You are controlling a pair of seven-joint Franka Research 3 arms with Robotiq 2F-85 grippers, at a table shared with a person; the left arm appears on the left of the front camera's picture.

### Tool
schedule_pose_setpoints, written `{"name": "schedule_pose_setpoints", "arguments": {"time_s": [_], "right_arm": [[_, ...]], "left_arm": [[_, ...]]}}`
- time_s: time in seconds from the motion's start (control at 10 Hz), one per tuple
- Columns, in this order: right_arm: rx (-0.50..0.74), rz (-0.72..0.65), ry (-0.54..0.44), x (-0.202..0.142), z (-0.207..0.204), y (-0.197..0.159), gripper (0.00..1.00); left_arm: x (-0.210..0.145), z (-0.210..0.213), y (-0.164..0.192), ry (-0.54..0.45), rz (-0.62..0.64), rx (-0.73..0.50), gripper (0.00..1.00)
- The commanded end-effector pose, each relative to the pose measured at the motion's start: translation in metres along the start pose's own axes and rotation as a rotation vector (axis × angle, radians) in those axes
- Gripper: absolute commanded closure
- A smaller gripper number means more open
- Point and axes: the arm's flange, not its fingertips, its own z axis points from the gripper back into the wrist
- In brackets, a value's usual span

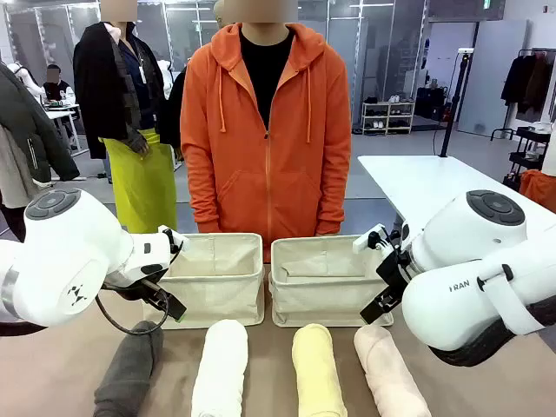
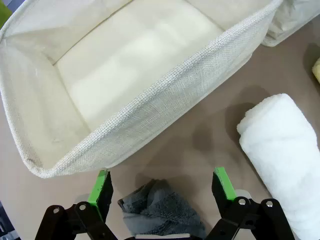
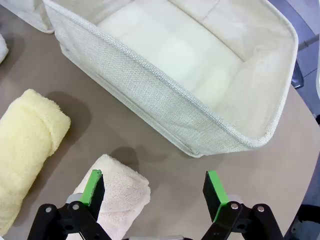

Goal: Divide the towels into two baskets.
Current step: Pick up one hotel-folded towel and place it in the Fabric basket indicated by the person.

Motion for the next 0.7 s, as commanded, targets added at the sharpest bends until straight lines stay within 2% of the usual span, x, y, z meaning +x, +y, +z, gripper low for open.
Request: {"name": "schedule_pose_setpoints", "arguments": {"time_s": [0.0,0.6], "right_arm": [[0.000,0.000,0.000,0.0000,0.0000,0.0000,0.00],[0.000,0.000,0.000,0.0000,0.0000,0.0000,0.00]], "left_arm": [[0.0001,0.0000,-0.0002,0.000,0.000,0.000,0.00],[0.0001,0.0000,-0.0002,0.000,0.000,0.000,0.00]]}}
